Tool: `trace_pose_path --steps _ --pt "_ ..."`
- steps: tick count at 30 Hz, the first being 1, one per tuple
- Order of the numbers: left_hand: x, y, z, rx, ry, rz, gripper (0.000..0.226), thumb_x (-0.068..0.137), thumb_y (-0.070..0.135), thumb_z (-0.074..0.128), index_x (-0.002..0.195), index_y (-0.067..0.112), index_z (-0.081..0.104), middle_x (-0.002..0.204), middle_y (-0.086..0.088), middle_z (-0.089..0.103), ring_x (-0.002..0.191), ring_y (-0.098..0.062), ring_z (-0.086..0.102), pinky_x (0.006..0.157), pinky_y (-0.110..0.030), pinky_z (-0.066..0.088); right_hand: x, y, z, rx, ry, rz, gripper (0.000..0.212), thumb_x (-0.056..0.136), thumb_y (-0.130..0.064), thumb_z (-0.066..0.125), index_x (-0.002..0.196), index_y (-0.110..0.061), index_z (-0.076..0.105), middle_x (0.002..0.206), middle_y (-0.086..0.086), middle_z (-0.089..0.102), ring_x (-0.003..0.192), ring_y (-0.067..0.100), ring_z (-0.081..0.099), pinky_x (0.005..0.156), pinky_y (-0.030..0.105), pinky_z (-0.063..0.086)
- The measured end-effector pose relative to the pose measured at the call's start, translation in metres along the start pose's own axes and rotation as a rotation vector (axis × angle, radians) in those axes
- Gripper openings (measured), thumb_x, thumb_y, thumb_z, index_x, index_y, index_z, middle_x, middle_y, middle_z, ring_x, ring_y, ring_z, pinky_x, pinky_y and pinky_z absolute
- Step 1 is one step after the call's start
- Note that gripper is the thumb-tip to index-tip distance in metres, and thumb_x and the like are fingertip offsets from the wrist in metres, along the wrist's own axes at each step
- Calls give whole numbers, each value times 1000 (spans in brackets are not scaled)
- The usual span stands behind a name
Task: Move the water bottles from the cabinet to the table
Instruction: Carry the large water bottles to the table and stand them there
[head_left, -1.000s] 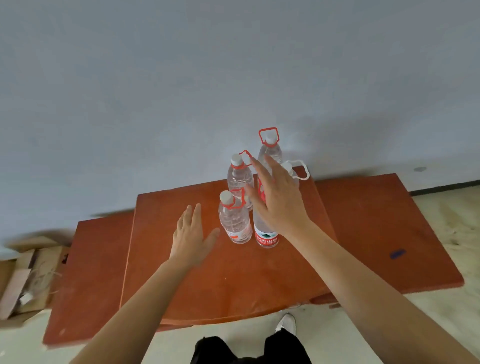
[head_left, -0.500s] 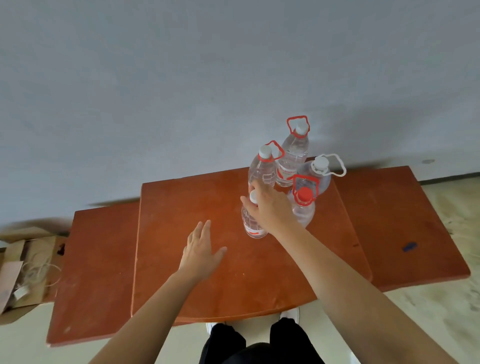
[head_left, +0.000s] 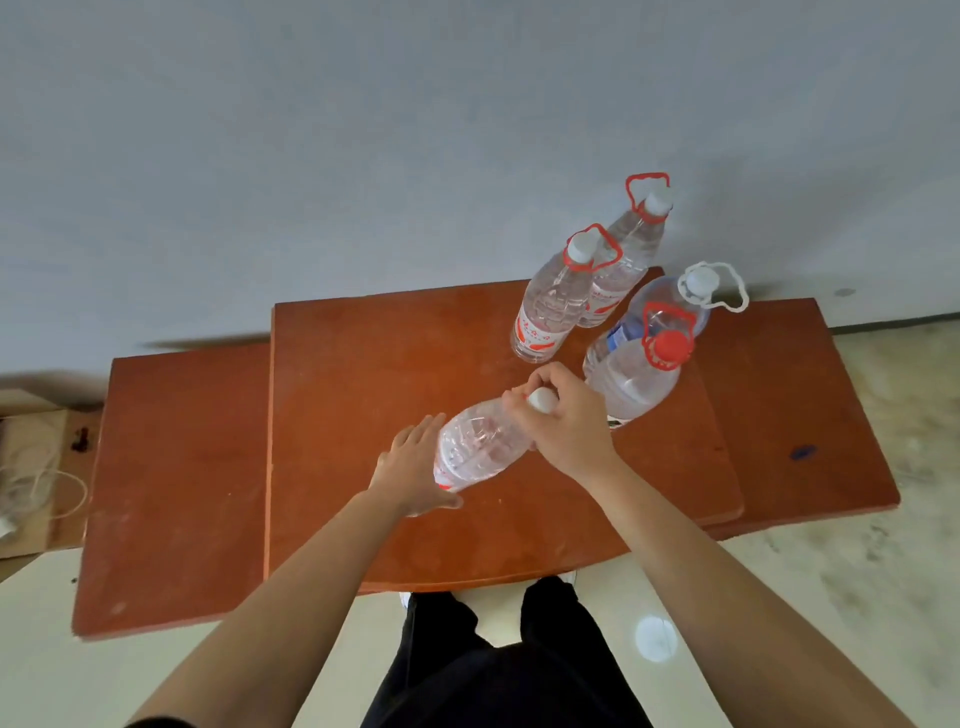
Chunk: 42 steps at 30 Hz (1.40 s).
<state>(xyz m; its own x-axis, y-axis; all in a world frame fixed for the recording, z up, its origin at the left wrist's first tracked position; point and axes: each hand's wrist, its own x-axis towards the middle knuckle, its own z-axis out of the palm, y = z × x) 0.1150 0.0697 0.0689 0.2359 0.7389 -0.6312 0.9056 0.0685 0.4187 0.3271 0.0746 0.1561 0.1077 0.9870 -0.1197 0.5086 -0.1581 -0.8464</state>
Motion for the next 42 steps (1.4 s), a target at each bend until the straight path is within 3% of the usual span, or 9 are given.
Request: trace_pose_path --steps 4,8,11,15,18,21,24,34,42 --pt "-1 -30 17 -51 118 -46 109 59 49 88 149 35 28 153 8 41 142 -24 37 114 -53 34 -1 29 21 209 -110 286 20 92 -31 73 93 -18 58 85 -9 69 74 17 70 62 37 64" --pt "-5 -45 27 112 142 -171 99 66 57 78 149 36 27 153 5 40 142 -27 35 116 -60 23 8 78 47 133 -249 436 13 95 -38 64 103 -30 60 108 -7 65 101 16 65 92 48 59" --pt "-4 -49 39 160 159 -236 96 69 63 73 148 36 26 152 4 40 144 -30 31 113 -71 14 7 97 70 19 -370 471 31 98 -37 58 128 -30 55 135 -3 54 121 16 53 104 40 49" --pt "-4 -60 50 210 147 -259 99 71 62 75 149 33 22 151 1 41 143 -29 31 114 -68 18 6 108 90 -189 -483 417 42 103 -31 54 144 -25 48 157 5 34 132 22 48 92 21 37" --pt "-7 -68 51 208 186 -243 99 73 62 73 151 32 20 150 -1 42 141 -28 33 114 -62 22 7 102 95 -354 -576 392 46 105 -31 50 150 -27 40 167 9 12 131 34 54 96 30 47" --pt "-10 -74 50 230 186 -254 101 75 65 69 153 36 12 153 -4 37 144 -30 27 113 -68 16 4 84 102 -810 -602 244 77 99 -34 62 160 -28 14 167 18 -15 152 51 9 120 59 23" --pt "-6 -80 49 259 145 -302 106 75 63 73 151 42 3 157 -6 30 148 -34 20 109 -77 10 3 78 122 -961 -599 -48 106 88 -34 76 160 -30 -1 164 19 -27 148 52 -23 119 64 -6" --pt "6 -82 46 295 149 -304 102 68 51 78 144 37 12 134 -2 46 128 -31 41 104 -64 29 9 103 167 -924 -602 -93 96 79 -28 86 153 -32 25 157 12 34 151 41 22 121 65 1" --pt "4 -83 51 314 164 -300 103 73 52 76 148 36 6 139 -3 42 132 -32 39 107 -66 28 5 110 170 -924 -515 -164 87 78 -37 86 147 -31 33 142 9 47 139 34 39 121 63 14"
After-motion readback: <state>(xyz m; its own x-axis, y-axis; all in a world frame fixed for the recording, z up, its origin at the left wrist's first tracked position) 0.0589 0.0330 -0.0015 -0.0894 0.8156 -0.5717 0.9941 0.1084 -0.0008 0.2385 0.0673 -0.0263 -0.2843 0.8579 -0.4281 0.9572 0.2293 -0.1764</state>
